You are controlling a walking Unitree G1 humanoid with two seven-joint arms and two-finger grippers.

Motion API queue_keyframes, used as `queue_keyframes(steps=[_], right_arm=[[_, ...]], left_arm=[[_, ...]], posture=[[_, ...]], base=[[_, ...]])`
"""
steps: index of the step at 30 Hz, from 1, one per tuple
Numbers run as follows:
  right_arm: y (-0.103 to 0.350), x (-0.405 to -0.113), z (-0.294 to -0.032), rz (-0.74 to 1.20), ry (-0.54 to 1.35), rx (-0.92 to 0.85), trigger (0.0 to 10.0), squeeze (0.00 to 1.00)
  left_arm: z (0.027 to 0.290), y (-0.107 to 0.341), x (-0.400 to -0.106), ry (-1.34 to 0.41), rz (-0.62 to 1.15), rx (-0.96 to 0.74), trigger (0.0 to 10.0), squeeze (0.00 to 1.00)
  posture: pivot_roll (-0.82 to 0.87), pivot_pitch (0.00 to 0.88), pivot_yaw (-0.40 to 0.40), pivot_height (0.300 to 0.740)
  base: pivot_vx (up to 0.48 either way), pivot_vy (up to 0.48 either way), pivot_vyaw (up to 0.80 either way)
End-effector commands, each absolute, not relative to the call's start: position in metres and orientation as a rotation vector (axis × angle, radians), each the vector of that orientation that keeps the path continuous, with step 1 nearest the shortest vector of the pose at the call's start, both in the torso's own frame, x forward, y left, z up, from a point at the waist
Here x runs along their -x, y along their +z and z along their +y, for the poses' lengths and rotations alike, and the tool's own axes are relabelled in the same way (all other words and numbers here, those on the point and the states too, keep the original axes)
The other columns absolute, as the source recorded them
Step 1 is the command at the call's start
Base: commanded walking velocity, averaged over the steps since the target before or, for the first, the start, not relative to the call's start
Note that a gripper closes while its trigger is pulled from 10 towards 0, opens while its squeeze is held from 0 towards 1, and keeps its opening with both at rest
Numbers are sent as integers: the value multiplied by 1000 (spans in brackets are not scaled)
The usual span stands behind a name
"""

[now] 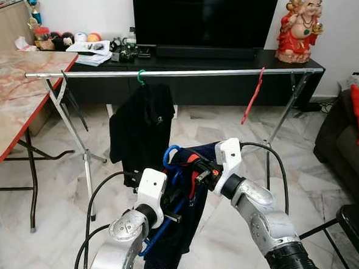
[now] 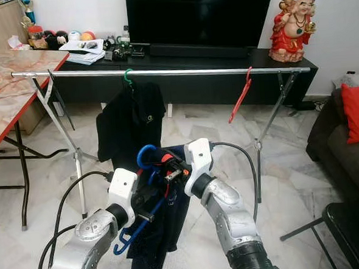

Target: Hang hanger

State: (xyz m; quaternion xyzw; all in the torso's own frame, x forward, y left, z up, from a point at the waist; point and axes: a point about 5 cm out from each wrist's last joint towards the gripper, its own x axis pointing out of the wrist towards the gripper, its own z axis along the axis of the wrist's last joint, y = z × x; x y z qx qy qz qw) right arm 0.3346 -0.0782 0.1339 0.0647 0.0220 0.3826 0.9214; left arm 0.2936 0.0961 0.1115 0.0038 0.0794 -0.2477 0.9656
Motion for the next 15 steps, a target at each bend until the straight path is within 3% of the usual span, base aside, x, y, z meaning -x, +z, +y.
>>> queue_keyframes(steps=[1, 15], right_arm=[[138, -342, -87, 31, 714, -91, 10000, 0], [132, -342, -97, 51, 703, 16, 10000, 0]], left_arm=[[92, 116, -295, -518, 145, 20, 10000, 0], [90, 114, -294, -546, 156, 12, 10000, 0]], posture=[[195, 0, -96, 740], [193, 0, -96, 740]], base=[[0, 0, 0], [0, 0, 0]])
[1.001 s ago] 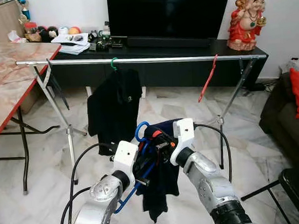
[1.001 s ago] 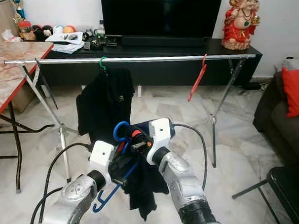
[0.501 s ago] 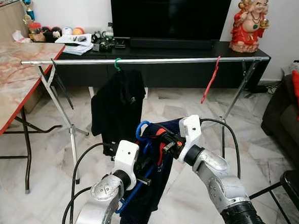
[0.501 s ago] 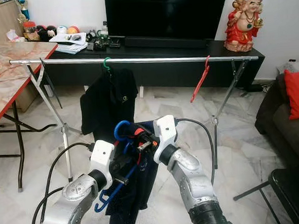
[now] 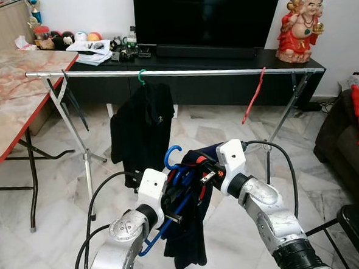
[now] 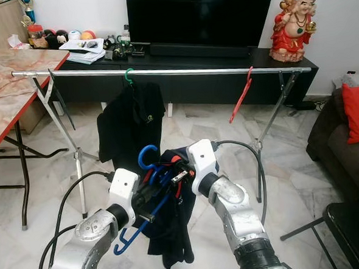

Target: Hang hanger

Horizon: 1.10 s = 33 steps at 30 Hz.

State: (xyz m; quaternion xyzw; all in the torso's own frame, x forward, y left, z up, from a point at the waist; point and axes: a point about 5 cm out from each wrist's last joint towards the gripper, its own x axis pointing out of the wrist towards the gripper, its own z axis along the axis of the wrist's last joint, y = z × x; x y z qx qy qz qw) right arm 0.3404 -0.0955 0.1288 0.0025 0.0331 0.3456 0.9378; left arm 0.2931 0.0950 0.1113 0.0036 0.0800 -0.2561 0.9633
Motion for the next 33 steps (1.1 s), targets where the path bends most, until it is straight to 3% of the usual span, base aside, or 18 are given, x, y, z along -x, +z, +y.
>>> queue_keyframes(steps=[1, 3, 4, 5, 6, 12, 23, 24, 25, 29, 30, 31, 33], right_arm=[[132, -342, -96, 52, 704, 15, 10000, 0], [132, -342, -94, 51, 709, 15, 10000, 0], [132, -343, -93, 52, 709, 16, 10000, 518], [132, -343, -92, 51, 711, 19, 10000, 824], [133, -342, -90, 51, 718, 20, 10000, 1000], [130, -338, -84, 63, 774, 63, 10000, 1000], [115, -341, -94, 156, 670, 195, 10000, 965], [115, -342, -97, 158, 652, 194, 10000, 208], [116, -343, -97, 157, 650, 191, 10000, 20], [116, -341, -96, 162, 671, 191, 10000, 0], [116, -339, -95, 168, 685, 196, 10000, 584], [115, -338, -96, 178, 700, 210, 10000, 984], [112, -335, -98, 203, 718, 234, 10000, 1000]], left_arm=[[89, 114, -293, -552, 156, 11, 10000, 0], [87, 114, -292, -581, 157, 14, 10000, 0], [85, 114, -291, -596, 157, 15, 10000, 0], [84, 114, -290, -602, 156, 17, 10000, 0], [84, 114, -290, -604, 156, 18, 10000, 0], [86, 119, -293, -556, 120, 69, 10000, 0], [89, 121, -296, -532, 111, 102, 10000, 0], [89, 121, -296, -528, 110, 105, 10000, 0], [89, 121, -296, -528, 110, 106, 10000, 0], [89, 120, -296, -526, 111, 108, 10000, 0], [89, 120, -296, -525, 112, 108, 10000, 0], [89, 120, -296, -522, 113, 108, 10000, 0], [90, 120, -296, -519, 113, 108, 10000, 0]], posture=[[192, 0, -95, 740], [193, 0, -95, 740], [193, 0, -95, 740], [193, 0, -95, 740], [194, 0, -96, 740], [193, 0, -99, 740], [186, 0, -98, 740], [186, 0, -99, 740], [185, 0, -100, 740], [184, 0, -99, 740], [183, 0, -99, 740], [183, 0, -99, 740], [183, 0, -99, 740]], base=[[0, 0, 0], [0, 0, 0], [0, 0, 0], [0, 0, 0], [0, 0, 0], [0, 0, 0], [0, 0, 0], [0, 0, 0], [0, 0, 0], [0, 0, 0], [0, 0, 0], [0, 0, 0], [0, 0, 0]])
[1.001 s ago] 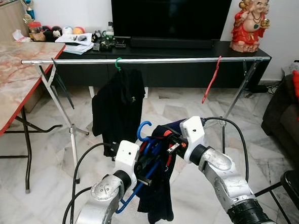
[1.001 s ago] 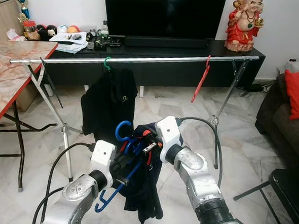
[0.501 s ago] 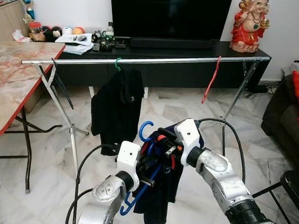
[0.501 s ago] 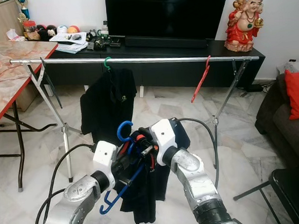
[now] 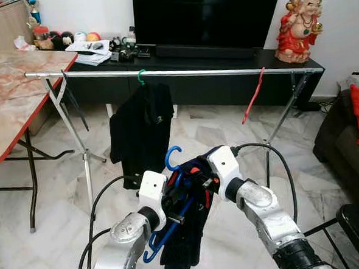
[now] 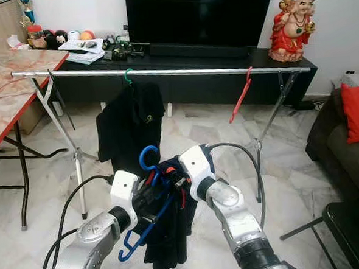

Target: Hang hanger

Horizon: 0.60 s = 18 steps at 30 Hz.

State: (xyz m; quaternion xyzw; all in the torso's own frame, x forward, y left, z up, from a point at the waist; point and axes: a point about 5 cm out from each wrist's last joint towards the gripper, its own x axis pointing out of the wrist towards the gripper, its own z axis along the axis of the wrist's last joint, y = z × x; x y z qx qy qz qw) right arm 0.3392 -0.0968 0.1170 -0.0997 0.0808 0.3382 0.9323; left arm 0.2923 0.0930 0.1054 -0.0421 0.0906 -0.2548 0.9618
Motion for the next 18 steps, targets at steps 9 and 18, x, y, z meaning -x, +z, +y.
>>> queue_keyframes(steps=[9, 18], right_arm=[[107, -334, -114, 262, 722, 326, 10000, 1000], [112, -326, -114, 237, 796, 374, 10000, 0]], left_arm=[[98, 126, -304, -441, 65, 121, 10000, 0], [101, 127, -305, -431, 54, 120, 10000, 0]], posture=[[177, 0, -99, 740], [182, 0, -102, 740]], base=[[0, 0, 0], [0, 0, 0]])
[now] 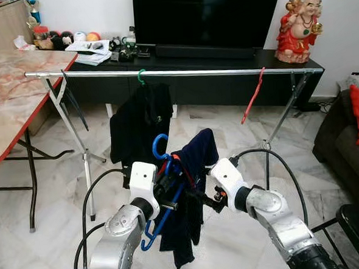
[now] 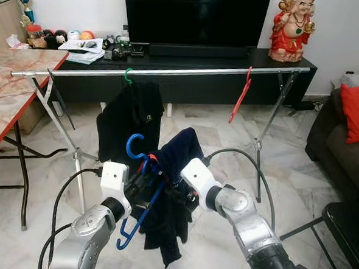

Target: Hang hanger

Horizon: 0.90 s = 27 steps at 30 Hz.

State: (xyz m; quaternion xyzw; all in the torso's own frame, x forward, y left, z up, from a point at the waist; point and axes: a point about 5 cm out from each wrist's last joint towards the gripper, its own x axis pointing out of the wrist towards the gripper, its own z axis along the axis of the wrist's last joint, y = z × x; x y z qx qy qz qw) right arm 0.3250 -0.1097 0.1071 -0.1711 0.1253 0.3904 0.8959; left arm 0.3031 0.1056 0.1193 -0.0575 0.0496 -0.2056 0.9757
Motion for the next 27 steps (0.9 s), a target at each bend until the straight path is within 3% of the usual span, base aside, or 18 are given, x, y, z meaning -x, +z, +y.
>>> queue_keyframes(steps=[1, 5, 13, 18, 27], right_arm=[[114, -327, -116, 231, 777, 379, 10000, 0], [148, -356, -152, 105, 494, 307, 10000, 0], [184, -368, -166, 26, 561, 302, 10000, 0], [189, -373, -165, 47, 663, 379, 10000, 0], [161, -350, -164, 229, 1192, 598, 10000, 0]], left_arm=[[101, 127, -305, -434, 56, 118, 10000, 0], [97, 118, -295, -598, 114, 37, 10000, 0], [102, 112, -290, -683, 149, -5, 10000, 0], [99, 108, -286, -767, 177, -32, 10000, 0], [95, 104, -275, -968, 232, -127, 10000, 0]], posture=[[182, 0, -102, 740], [173, 0, -98, 740], [175, 0, -103, 740], [176, 0, -107, 740], [181, 0, -127, 740]], base=[[0, 0, 0], [0, 0, 0], [0, 0, 0], [0, 0, 0], [0, 0, 0]])
